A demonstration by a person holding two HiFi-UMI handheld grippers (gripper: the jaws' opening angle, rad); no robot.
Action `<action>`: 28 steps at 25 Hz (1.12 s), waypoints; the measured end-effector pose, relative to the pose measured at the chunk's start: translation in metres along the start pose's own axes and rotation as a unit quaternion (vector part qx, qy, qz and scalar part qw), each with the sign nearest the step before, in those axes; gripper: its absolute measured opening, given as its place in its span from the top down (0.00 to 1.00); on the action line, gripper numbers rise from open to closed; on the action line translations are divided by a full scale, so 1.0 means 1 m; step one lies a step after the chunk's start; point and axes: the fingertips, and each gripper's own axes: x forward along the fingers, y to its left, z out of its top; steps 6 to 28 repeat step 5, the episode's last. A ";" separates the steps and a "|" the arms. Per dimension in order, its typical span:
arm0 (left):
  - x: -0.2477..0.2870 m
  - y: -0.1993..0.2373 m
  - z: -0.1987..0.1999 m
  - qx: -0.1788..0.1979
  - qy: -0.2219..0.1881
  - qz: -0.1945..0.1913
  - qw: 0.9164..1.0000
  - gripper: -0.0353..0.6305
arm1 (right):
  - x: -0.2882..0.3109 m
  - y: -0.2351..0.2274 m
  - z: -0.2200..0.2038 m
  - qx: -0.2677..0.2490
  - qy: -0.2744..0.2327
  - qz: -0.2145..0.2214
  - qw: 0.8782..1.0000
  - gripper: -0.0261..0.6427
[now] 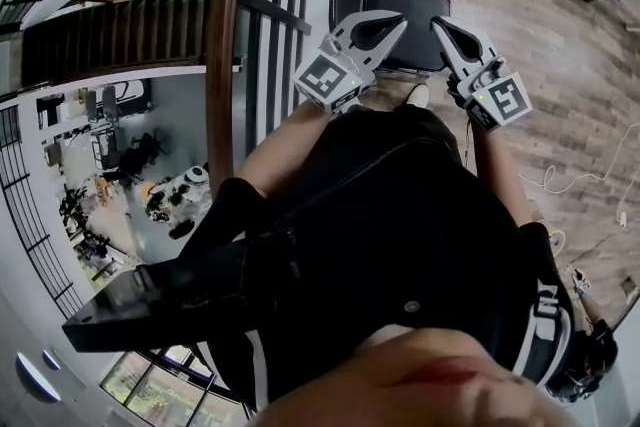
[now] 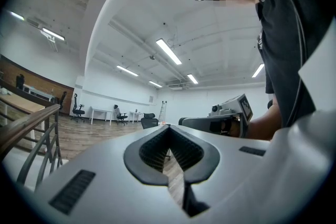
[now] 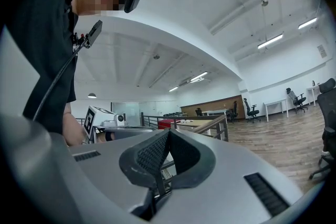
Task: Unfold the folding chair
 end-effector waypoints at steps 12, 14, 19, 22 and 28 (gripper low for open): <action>0.002 -0.002 -0.009 -0.005 0.004 -0.002 1.000 0.94 | -0.002 0.001 -0.010 0.007 0.012 -0.002 1.000 0.95; 0.002 -0.002 -0.009 -0.005 0.004 -0.002 1.000 0.94 | -0.002 0.001 -0.010 0.007 0.012 -0.002 1.000 0.95; 0.002 -0.002 -0.009 -0.005 0.004 -0.002 1.000 0.94 | -0.002 0.001 -0.010 0.007 0.012 -0.002 1.000 0.95; 0.002 -0.002 -0.009 -0.005 0.004 -0.002 1.000 0.94 | -0.002 0.001 -0.010 0.007 0.012 -0.002 1.000 0.95; 0.002 -0.002 -0.009 -0.005 0.004 -0.002 1.000 0.94 | -0.002 0.001 -0.010 0.007 0.012 -0.002 1.000 0.95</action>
